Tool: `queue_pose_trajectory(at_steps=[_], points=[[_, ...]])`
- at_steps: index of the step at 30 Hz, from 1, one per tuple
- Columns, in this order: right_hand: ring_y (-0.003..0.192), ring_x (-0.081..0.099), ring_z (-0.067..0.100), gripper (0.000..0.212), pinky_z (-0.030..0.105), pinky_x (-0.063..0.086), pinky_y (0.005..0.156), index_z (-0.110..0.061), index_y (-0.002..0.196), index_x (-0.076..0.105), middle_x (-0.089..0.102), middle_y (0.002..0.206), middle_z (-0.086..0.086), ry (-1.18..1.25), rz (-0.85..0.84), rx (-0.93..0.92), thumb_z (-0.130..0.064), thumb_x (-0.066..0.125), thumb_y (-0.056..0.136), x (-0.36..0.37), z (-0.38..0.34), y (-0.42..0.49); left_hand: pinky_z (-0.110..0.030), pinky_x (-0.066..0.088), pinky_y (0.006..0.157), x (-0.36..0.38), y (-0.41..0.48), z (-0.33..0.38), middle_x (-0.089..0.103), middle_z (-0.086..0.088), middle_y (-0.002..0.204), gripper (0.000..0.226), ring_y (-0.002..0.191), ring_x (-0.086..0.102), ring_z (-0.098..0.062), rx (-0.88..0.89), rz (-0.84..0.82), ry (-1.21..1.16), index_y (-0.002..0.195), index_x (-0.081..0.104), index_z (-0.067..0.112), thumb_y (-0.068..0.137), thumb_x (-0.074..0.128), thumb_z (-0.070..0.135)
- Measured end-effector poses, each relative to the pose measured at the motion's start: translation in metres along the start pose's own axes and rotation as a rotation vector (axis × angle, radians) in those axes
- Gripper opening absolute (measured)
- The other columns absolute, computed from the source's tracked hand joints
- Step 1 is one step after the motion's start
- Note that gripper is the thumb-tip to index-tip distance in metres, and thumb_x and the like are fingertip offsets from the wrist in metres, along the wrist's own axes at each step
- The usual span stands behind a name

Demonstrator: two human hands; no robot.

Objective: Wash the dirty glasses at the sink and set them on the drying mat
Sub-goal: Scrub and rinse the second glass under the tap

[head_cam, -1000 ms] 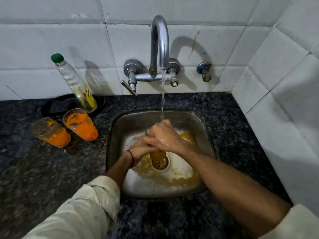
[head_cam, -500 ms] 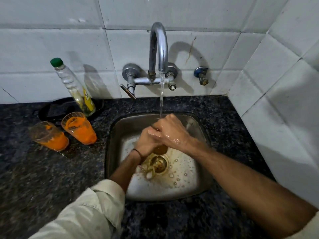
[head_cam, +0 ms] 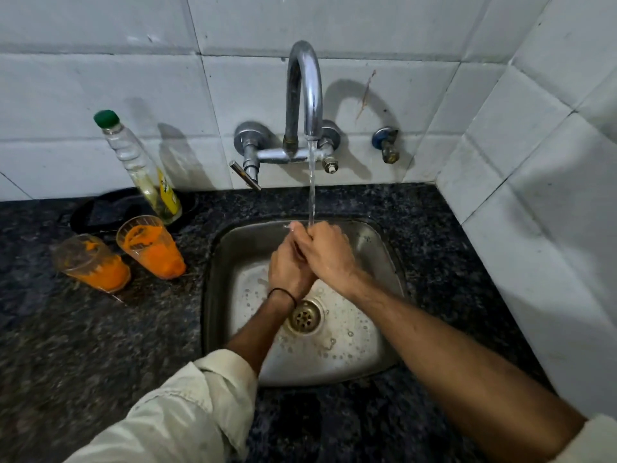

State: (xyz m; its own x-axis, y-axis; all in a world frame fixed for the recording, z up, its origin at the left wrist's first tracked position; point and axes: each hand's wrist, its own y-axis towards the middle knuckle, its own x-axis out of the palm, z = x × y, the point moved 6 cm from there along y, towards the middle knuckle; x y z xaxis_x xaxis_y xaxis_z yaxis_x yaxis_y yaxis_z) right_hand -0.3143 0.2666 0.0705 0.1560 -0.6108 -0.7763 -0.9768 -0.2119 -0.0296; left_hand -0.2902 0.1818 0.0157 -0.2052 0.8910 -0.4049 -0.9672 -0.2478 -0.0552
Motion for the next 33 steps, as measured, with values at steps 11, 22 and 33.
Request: queue_pose_trajectory(at_steps=[11, 22, 33], points=[[0.123, 0.051, 0.02, 0.025, 0.045, 0.031, 0.111, -0.021, 0.12, 0.057, 0.059, 0.13, 0.001, -0.519, -0.421, -0.627, -0.022, 0.051, 0.096, 0.012, 0.012, -0.017, -0.039, 0.054, 0.094, -0.02, 0.028, -0.032, 0.069, -0.004, 0.112, 0.068, 0.103, 0.066, -0.02, 0.074, -0.258, -0.008, 0.118, 0.06, 0.012, 0.057, 0.085, 0.029], [0.092, 0.064, 0.025, 0.021, 0.032, 0.049, 0.072, -0.012, 0.103, 0.067, 0.065, 0.095, 0.004, -0.002, -0.231, 0.066, -0.005, 0.05, 0.091, 0.046, 0.004, -0.019, -0.012, 0.044, 0.065, -0.012, 0.013, -0.01, 0.063, 0.01, 0.083, 0.012, 0.076, 0.057, 0.003, 0.279, -0.169, 0.068, 0.089, 0.061, 0.019, 0.083, 0.063, 0.01], [0.11, 0.061, 0.026, 0.031, 0.033, 0.045, 0.093, -0.023, 0.104, 0.071, 0.071, 0.109, 0.002, -0.335, -0.388, -0.242, -0.006, 0.054, 0.085, 0.029, 0.022, -0.017, -0.02, 0.048, 0.067, -0.005, -0.001, -0.017, 0.069, 0.002, 0.087, 0.03, 0.076, 0.058, -0.003, 0.214, -0.069, -0.054, 0.094, 0.062, 0.013, 0.067, 0.075, 0.006]])
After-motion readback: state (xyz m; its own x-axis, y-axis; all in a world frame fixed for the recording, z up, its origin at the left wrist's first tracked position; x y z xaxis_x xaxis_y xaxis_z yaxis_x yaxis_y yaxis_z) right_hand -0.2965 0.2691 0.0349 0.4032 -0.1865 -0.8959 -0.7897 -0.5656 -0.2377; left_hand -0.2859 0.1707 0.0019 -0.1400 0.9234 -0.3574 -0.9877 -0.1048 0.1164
